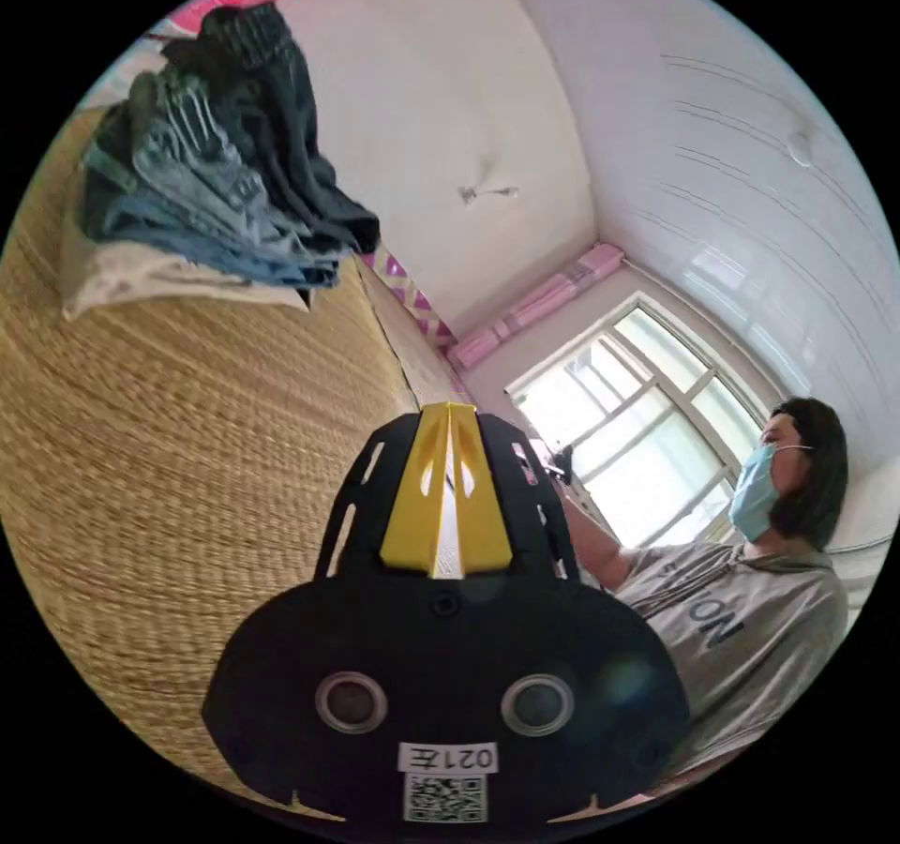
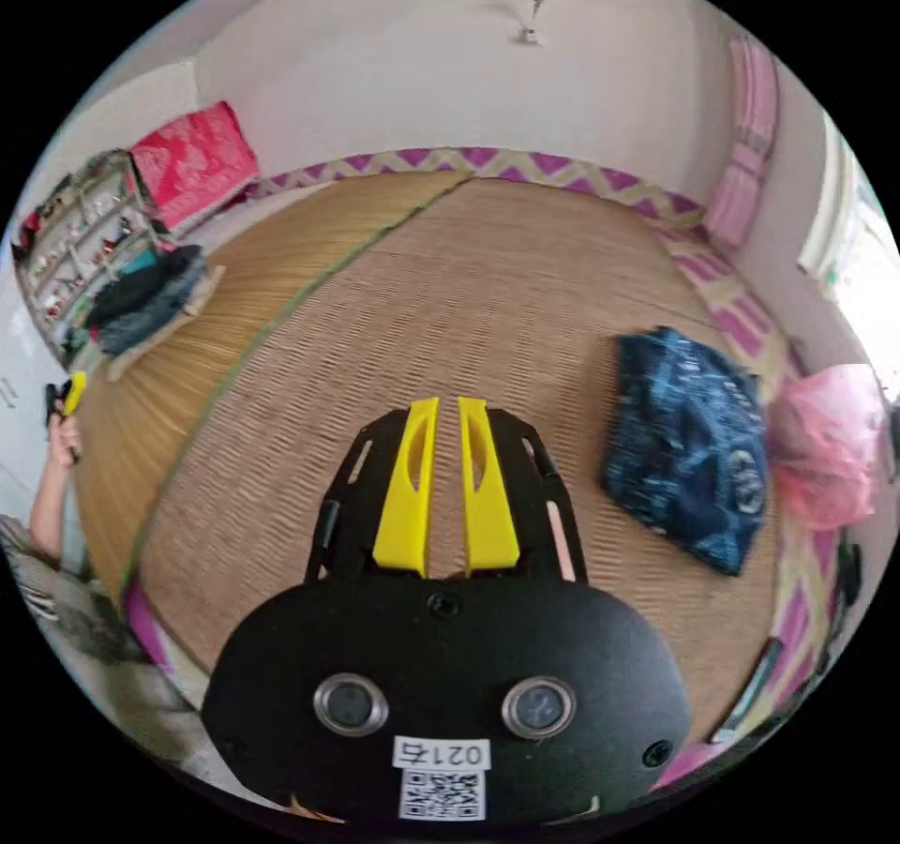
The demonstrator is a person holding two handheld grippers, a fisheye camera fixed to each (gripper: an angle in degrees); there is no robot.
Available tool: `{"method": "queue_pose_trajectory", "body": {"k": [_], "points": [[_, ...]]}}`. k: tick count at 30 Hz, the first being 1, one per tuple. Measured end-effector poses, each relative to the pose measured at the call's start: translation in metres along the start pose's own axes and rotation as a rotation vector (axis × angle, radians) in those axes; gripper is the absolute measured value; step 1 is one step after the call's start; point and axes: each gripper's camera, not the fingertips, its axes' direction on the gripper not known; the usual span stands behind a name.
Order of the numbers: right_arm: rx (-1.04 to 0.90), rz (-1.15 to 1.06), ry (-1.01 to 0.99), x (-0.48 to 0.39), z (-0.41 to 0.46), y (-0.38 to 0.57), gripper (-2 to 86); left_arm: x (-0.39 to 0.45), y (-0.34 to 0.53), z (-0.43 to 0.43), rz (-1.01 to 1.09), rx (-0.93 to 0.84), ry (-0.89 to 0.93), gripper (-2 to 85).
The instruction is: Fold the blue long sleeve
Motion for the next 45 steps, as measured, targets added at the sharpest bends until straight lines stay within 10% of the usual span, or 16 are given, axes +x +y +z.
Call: {"method": "queue_pose_trajectory", "body": {"k": [9, 22, 36, 45], "points": [[-0.251, -0.119, 0.489, 0.019, 0.044, -0.001, 16.1, 0.055, 0.04, 0.101, -0.014, -0.155, 0.008, -1.0], [-0.237, 0.146, 0.531, 0.0, 0.053, -0.013, 5.2, 0.176, 0.033, 0.157, 0.198, -0.342, -0.078, -0.9], [-0.079, -0.004, -0.289, -0.314, 0.012, 0.078, 5.6, 0.172, 0.022, 0.254, 0.009, -0.463, -0.082, 4.6], [0.018, 0.003, -0.357, -0.323, 0.014, 0.126, 6.9, 0.169, 0.016, 0.223, -0.049, -0.36, -0.012, 7.7]]}}
